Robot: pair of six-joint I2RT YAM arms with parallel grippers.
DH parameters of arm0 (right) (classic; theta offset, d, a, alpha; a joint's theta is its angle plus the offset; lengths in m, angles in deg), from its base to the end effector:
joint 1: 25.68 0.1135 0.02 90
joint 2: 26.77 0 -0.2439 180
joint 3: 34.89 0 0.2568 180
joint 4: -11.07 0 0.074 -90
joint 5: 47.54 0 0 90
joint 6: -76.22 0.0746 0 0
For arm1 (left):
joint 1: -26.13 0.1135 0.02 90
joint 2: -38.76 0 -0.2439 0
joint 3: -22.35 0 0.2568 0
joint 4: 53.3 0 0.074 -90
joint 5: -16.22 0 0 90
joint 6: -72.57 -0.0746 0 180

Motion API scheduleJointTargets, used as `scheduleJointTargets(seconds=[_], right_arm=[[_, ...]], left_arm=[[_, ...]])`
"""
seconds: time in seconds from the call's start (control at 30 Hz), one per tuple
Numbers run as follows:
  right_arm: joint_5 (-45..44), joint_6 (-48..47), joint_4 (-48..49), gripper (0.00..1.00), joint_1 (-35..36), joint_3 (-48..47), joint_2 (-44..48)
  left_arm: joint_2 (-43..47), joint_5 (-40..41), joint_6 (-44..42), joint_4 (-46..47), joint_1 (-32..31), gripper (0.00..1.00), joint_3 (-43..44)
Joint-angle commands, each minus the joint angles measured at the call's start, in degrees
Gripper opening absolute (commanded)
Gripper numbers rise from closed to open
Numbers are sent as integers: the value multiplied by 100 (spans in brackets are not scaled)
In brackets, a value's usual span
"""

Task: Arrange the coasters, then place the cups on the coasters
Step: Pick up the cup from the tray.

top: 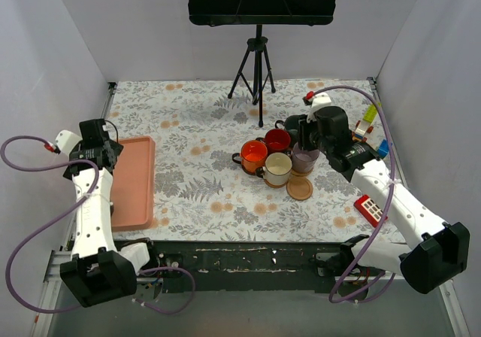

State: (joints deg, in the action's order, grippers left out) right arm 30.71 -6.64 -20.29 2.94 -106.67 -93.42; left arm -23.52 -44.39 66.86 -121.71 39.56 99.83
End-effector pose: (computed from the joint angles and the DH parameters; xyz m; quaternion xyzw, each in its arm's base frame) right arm 0.2803 0.1356 0.2954 -0.1043 0.8399 0.0786 0.5267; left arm 0.2226 0.0908 0.2854 -0.7439 0.5436 0.0192 0.3883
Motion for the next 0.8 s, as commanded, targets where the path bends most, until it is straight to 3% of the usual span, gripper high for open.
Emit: scheduleJointTargets(seconds=[0.0, 0.4, 0.77], right_arm=[[488, -309, -298, 41, 21, -484, -41], [1131, -98, 0, 40, 21, -230, 223], [1289, -503, -79, 39, 21, -151, 302]], left_arm=[[-73, 199, 298, -83, 370, 98, -559], [-117, 498, -386, 391, 757, 98, -964], [-872, -239, -1265, 1200, 1065, 98, -1115]])
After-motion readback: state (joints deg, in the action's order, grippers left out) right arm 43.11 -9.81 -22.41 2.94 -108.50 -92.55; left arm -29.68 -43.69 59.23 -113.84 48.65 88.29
